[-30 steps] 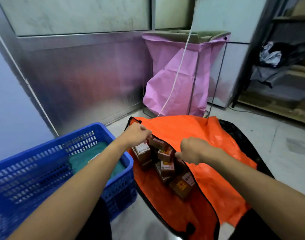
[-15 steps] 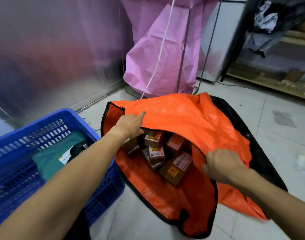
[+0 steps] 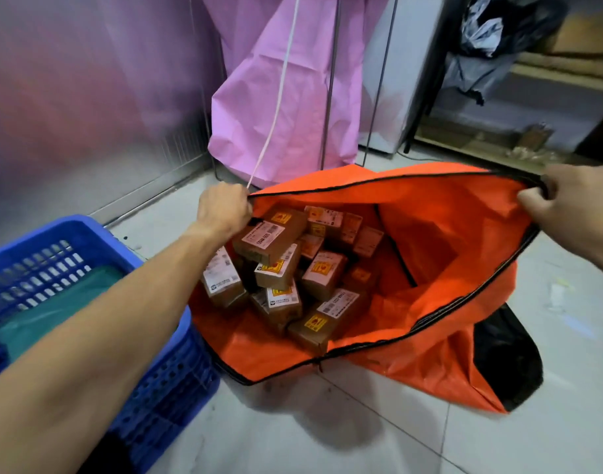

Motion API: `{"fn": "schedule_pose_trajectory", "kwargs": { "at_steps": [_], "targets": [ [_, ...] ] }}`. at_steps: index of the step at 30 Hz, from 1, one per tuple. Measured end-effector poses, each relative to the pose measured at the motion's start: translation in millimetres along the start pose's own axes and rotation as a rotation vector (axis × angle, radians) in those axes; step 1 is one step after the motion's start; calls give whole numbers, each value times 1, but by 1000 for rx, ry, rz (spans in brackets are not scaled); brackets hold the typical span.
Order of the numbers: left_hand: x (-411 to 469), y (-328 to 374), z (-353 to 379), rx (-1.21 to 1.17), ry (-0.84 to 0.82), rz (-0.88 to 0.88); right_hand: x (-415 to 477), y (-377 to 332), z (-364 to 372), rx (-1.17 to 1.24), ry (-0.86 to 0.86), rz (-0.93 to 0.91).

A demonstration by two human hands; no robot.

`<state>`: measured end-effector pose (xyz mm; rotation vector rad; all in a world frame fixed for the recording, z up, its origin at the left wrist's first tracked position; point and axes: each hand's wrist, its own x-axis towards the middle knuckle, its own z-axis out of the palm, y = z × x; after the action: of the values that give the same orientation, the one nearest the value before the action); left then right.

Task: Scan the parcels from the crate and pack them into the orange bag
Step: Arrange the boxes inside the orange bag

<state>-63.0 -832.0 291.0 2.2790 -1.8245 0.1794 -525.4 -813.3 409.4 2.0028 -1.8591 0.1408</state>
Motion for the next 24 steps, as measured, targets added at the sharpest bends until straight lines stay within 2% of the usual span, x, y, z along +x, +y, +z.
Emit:
{"fn": "schedule_pose_trajectory", "kwargs": {
  "at_steps": [4, 7, 9, 12, 14, 15, 17, 21, 24],
  "targets": [
    [13, 9, -22, -158, 209, 39, -4, -53, -35, -138, -102, -69],
    [18, 6, -34, -202, 289, 66, -17, -111, -56, -154, -12, -202],
    [18, -2, -35, -209, 299, 83, -41, -167, -58, -117, -21, -425],
    [17, -12, -34, -258, 315, 109, -93, -253, -6, 100, -10, -915],
    [15, -20, -34, -268, 315, 124, -127, -305, 51, 148, -135, -1221],
    [15, -23, -33, -260, 314, 136, -143, -327, 78, 164, -193, -1305],
    [13, -33, -26, -233, 313, 127, -170, -366, 129, 175, -272, -1361],
    [6, -43, -16, -232, 300, 162, -193, -406, 204, 35, -330, -1365],
    [7, -46, -8, -242, 308, 203, -198, -412, 243, -99, -281, -1398]
  ]
}}
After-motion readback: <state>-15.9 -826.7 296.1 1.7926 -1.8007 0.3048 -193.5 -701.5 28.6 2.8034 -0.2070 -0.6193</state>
